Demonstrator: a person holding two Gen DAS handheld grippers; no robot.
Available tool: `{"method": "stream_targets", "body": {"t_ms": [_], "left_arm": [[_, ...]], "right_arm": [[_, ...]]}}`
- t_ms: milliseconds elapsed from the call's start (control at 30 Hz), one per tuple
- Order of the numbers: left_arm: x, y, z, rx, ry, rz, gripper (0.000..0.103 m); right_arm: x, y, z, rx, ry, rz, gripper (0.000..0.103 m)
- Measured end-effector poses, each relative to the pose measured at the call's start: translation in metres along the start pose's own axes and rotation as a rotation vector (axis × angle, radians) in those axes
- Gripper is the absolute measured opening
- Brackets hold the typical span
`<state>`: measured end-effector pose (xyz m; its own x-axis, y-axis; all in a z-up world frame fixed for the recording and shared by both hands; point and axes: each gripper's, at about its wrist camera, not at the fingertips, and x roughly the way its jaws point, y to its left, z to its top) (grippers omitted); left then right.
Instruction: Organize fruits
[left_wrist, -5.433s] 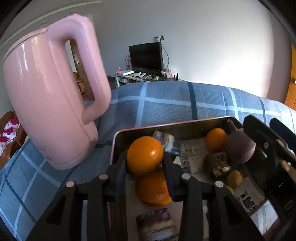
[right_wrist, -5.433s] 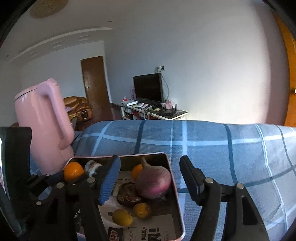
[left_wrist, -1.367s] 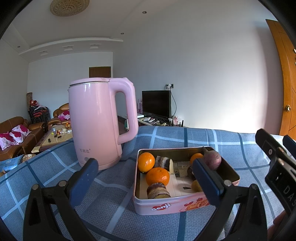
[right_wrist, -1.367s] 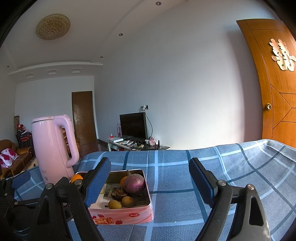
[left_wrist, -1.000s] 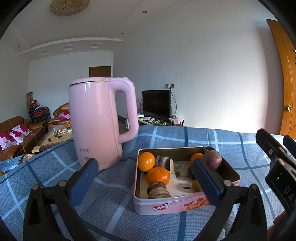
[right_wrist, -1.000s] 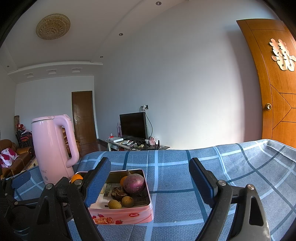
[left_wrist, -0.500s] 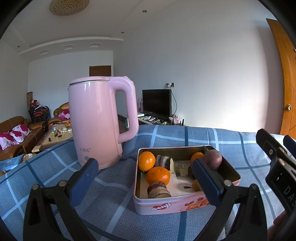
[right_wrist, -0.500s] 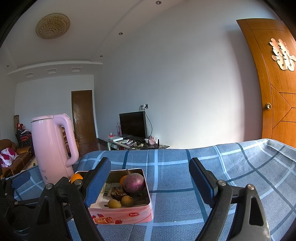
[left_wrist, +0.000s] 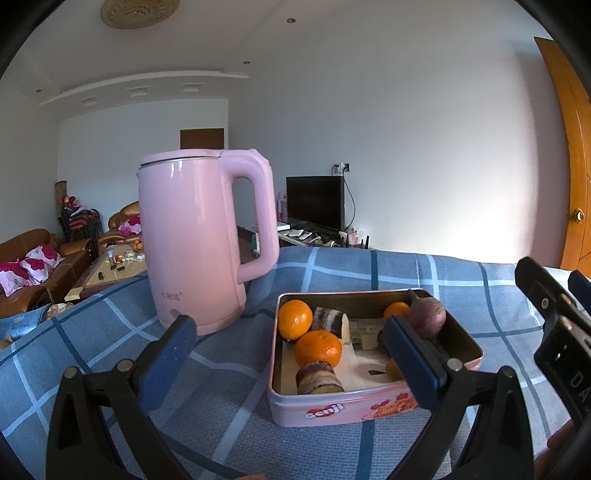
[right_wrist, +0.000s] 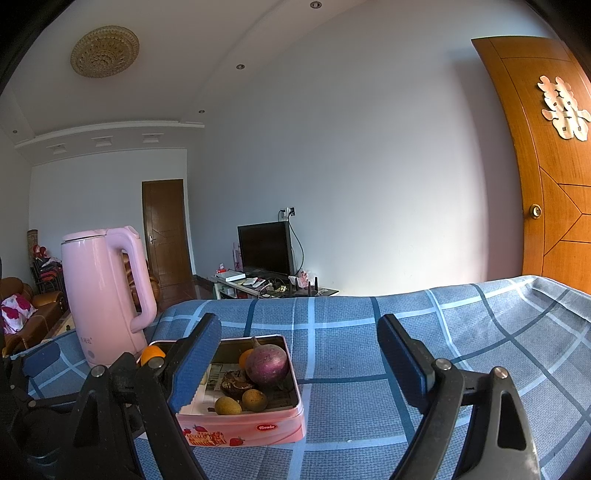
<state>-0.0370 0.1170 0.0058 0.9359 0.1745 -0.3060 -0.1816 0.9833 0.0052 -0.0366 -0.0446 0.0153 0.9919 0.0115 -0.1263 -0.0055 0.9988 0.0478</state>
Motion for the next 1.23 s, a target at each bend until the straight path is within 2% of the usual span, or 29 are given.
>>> {"method": "stream_targets", "body": {"t_ms": [433,1233], "left_arm": [[0.0046,0.0015,0.0008,-0.016,0.031,0.03,0.103],[0.0039,-0.0031,0.0026,0.002,0.026,0.003,0.103]], "right_arm": [[-0.0003,-0.0004,-0.001,0.001,0.005,0.002,0.087],[0.002,-0.0028,-0.0014,0.01,0.022,-0.01,0.087]]}}
